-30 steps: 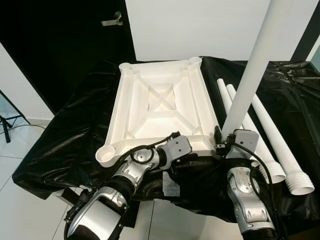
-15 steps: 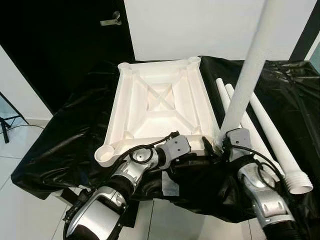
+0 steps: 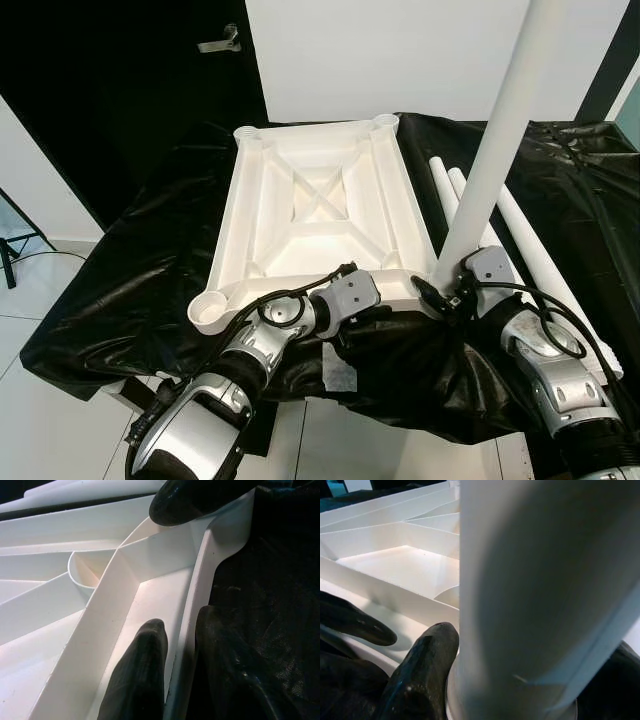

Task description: Building children table

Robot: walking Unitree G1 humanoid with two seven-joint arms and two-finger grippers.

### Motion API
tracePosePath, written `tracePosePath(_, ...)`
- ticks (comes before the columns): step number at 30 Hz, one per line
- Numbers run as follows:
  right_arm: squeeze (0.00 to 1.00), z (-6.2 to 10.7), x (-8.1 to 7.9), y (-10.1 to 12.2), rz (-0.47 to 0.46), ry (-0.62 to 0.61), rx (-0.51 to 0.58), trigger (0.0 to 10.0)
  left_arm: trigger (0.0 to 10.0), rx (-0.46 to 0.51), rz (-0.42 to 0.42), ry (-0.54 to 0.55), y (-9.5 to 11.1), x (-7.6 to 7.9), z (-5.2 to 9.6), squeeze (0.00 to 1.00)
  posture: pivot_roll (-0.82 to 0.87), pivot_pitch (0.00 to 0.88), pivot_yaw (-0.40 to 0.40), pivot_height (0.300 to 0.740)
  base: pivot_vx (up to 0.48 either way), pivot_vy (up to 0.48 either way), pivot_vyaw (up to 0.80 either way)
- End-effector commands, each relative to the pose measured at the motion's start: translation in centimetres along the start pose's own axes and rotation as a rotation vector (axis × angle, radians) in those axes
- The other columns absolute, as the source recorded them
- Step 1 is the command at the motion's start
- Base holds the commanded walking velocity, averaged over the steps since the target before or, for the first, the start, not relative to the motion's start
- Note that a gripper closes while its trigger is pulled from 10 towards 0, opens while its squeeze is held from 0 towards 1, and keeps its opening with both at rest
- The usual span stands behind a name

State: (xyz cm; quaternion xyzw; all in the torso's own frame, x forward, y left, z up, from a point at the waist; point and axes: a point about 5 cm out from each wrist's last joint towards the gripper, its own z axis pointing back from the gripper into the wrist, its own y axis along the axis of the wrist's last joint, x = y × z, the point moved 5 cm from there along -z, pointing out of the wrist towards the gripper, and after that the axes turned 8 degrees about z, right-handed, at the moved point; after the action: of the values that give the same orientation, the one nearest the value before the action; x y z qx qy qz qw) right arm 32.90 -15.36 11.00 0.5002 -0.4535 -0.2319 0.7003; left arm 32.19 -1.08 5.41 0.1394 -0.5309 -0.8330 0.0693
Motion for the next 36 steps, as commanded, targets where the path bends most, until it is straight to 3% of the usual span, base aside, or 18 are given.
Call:
tracePosePath(1,0.0,-0.5,-2.1,-0.7,-0.101,0.05,-0.01,0.0,10.0,-0.195,0.1,-0.162,-5.4,3.7,0.4,0.0,-0.04,0.0,0.038,0.74,0.0,0.0,0.0)
tracePosePath(3,0.0,-0.7,-2.1,-0.6,-0.124,0.016,-0.003,0.0,10.0,-0.196,0.1,-0.163,-5.4,3.7,0.4,0.0,-0.04,0.0,0.038,0.74,0.0,0.0,0.0)
tracePosePath(4,0.0,-0.9,-2.0,-0.5,-0.141,-0.054,0.005,0.0,10.0,-0.195,0.1,-0.164,-5.4,3.8,0.4,0.0,-0.05,0.0,0.039,0.74,0.0,0.0,0.0)
tracePosePath(5,0.0,-0.9,-1.1,0.1,-0.148,-0.211,0.045,0.0,10.0,-0.195,0.099,-0.165,-5.4,3.8,0.4,0.0,-0.05,0.0,0.037,0.74,0.0,0.0,0.0)
tracePosePath(6,0.0,-0.9,-1.1,0.1,-0.148,-0.211,0.045,0.0,10.0,-0.195,0.099,-0.165,-5.4,3.8,0.4,0.0,-0.05,0.0,0.037,0.74,0.0,0.0,0.0)
tracePosePath(8,0.0,-0.1,0.5,0.3,-0.196,-0.484,0.062,0.0,10.0,-0.192,0.099,-0.168,-5.3,3.9,0.3,0.0,-0.04,0.0,0.037,0.74,0.0,0.0,0.0)
tracePosePath(9,0.0,-0.1,0.5,0.3,-0.196,-0.484,0.062,0.0,10.0,-0.192,0.099,-0.168,-5.3,3.9,0.3,0.0,-0.04,0.0,0.037,0.74,0.0,0.0,0.0)
tracePosePath(11,0.0,0.4,0.8,-0.2,-0.232,-0.597,0.03,0.0,10.0,-0.19,0.1,-0.169,-5.2,3.9,0.2,0.0,-0.04,0.0,0.038,0.74,0.0,0.0,0.0)
tracePosePath(22,0.0,0.9,1.0,-1.5,-0.26,-0.725,-0.05,0.0,10.0,-0.193,0.1,-0.175,-5.3,4.1,0.1,0.0,-0.05,0.0,0.037,0.74,0.0,0.0,0.0)
tracePosePath(23,0.0,0.8,1.0,-1.4,-0.255,-0.718,-0.048,3.2,10.0,-0.193,0.1,-0.175,-5.3,4.1,0.1,0.0,-0.05,0.0,0.037,0.74,0.0,0.0,0.0)
tracePosePath(24,0.0,0.6,0.9,-1.2,-0.23,-0.692,-0.038,10.0,10.0,-0.193,0.101,-0.173,-5.3,4.1,0.1,0.0,-0.05,0.0,0.037,0.74,0.0,0.0,0.0)
tracePosePath(25,0.38,0.5,0.7,-0.9,-0.202,-0.664,-0.026,10.0,10.0,-0.193,0.101,-0.172,-5.3,4.1,0.1,0.0,-0.05,0.0,0.036,0.74,0.0,0.0,0.0)
tracePosePath(26,1.0,0.5,0.6,-0.7,-0.181,-0.632,-0.013,10.0,10.0,-0.194,0.1,-0.172,-5.3,4.1,0.1,0.0,-0.05,0.0,0.036,0.74,0.0,0.0,0.0)
tracePosePath(31,1.0,0.6,0.7,-0.8,-0.135,-0.594,-0.016,10.0,10.0,-0.196,0.096,-0.171,-5.3,4.0,0.1,0.0,-0.05,0.0,0.032,0.74,0.0,0.0,0.0)
tracePosePath(32,0.35,0.6,0.8,-0.9,-0.102,-0.57,-0.019,10.0,10.0,-0.197,0.093,-0.169,-5.3,3.9,0.1,0.0,-0.05,0.0,0.035,0.74,0.0,0.0,0.0)
tracePosePath(36,0.35,0.5,0.8,-0.8,-0.084,-0.548,-0.007,10.0,10.0,-0.196,0.093,-0.167,-5.3,3.9,0.1,0.0,-0.05,0.0,0.035,0.74,0.0,0.0,0.0)
